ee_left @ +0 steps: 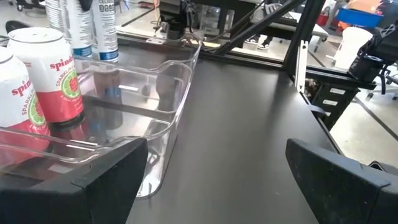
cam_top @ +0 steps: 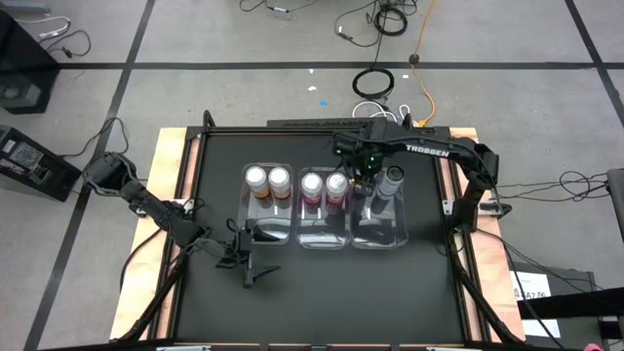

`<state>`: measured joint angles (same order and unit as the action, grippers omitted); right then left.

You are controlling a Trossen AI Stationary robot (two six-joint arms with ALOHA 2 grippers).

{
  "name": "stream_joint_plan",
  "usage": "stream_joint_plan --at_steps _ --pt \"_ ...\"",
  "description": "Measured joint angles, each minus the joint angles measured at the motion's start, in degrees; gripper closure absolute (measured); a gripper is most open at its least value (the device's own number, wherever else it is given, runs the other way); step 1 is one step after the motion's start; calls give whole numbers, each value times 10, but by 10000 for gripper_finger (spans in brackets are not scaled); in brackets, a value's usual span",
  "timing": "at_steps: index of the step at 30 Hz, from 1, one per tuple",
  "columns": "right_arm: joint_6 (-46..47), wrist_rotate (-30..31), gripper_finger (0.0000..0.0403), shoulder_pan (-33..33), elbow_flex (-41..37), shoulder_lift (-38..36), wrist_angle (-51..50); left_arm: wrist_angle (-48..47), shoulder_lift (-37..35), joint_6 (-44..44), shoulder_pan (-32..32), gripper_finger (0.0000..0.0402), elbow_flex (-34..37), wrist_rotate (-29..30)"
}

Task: Sort soda cans
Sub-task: Put the right white-blue soda can into the middle right transparent bin

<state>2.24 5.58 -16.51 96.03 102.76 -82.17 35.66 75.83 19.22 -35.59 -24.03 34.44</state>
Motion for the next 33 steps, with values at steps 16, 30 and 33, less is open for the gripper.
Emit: stream_joint_plan --at_steps 16,30,33 --pt "5 -14 163 -14 -149 -54 109 2 0 0 0 11 0 -1" --pt "13 -11 104 -21 -150 -59 113 8 0 0 0 11 0 3" --pt "12 -11 95 -21 -150 -59 111 11 0 0 0 11 0 4"
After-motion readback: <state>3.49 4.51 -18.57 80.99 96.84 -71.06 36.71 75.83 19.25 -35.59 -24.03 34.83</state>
